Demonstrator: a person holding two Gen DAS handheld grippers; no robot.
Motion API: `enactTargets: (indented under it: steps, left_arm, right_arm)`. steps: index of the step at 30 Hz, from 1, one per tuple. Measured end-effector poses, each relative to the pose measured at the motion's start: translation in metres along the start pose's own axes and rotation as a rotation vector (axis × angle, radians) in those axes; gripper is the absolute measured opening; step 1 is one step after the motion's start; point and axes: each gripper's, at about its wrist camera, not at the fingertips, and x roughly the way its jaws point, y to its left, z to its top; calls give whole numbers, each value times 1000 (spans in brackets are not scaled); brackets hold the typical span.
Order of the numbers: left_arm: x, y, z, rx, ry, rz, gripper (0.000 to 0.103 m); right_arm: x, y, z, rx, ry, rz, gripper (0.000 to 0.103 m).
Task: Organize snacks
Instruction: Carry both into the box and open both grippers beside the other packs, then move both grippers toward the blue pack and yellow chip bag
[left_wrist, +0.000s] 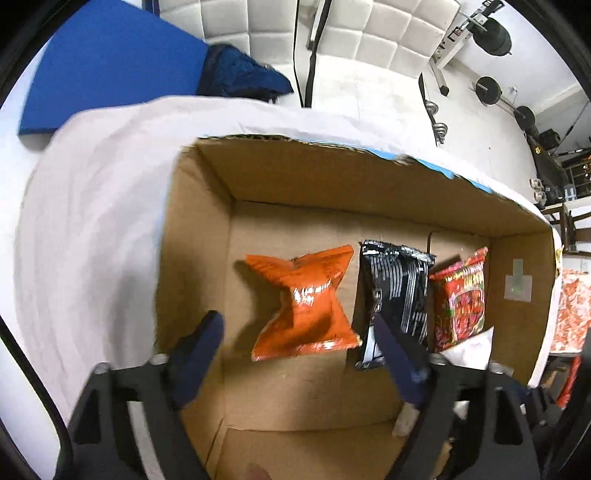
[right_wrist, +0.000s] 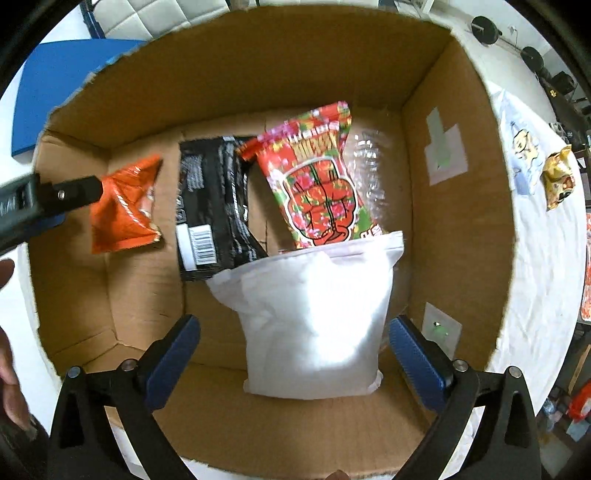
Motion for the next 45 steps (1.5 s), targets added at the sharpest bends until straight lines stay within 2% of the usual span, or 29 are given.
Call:
enactTargets:
  steps: [5, 10, 18, 24, 31, 45]
  left_arm:
    - [-28, -6, -26, 16, -57, 17, 99]
    - [-56, -15, -48, 26, -123, 19, 99]
    - [-96, -17, -89, 7, -200, 16, 99]
    - [-118, -15, -119, -11, -259, 54, 99]
    - [-144, -16, -147, 8, -295, 84, 99]
    - [-190, -17, -185, -9, -343, 80, 99]
  right_arm:
    - [-21, 9, -6, -22, -46, -2, 103]
    - [-36, 7, -18, -40, -78, 9, 103]
    - [-87, -15, -66, -72, -143, 12, 103]
    - [-121, -16, -96, -82, -213, 7, 103]
    - [-154, -16, -128, -95, -274, 21, 103]
    - [-193, -16, -170, -120, -328, 76, 103]
